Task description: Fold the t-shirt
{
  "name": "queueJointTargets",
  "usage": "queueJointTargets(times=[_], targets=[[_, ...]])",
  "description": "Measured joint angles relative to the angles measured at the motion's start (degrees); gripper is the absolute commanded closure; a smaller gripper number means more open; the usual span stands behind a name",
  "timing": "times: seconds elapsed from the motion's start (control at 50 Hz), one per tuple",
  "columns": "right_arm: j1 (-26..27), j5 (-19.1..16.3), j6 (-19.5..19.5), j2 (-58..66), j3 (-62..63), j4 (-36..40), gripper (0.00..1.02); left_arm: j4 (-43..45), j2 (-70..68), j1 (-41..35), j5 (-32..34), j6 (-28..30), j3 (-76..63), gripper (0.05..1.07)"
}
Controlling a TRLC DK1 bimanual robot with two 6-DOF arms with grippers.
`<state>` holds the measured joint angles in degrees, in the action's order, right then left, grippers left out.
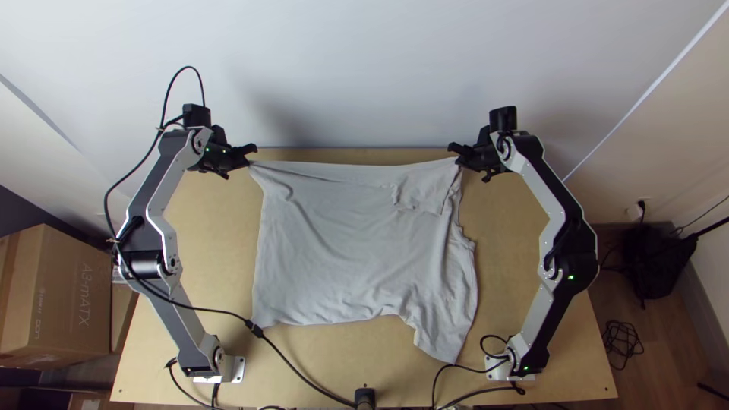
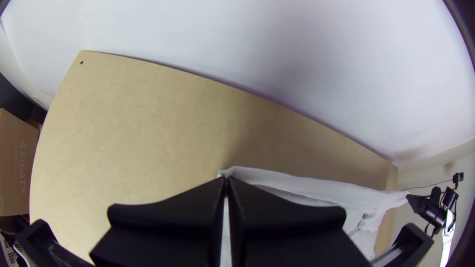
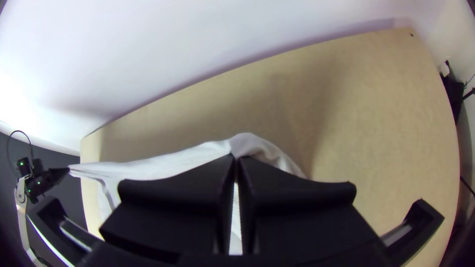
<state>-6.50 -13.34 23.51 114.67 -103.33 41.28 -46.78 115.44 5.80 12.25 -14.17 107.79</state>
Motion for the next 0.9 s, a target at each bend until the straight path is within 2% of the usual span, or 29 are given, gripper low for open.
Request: queueJointTargets(times=[0.4,0.9], targets=[[0.20,0.02,0.00,-9.68,14.12,0.00,1.00,7.98,-14.38,0.07,0.70,0.26,-22.25,1.05],[0.20,0.04,0.00,-13.92,30.05,-4.04,1.00,14.84,-18.38,0.20,0.85,0.26,-37.88,1.05]])
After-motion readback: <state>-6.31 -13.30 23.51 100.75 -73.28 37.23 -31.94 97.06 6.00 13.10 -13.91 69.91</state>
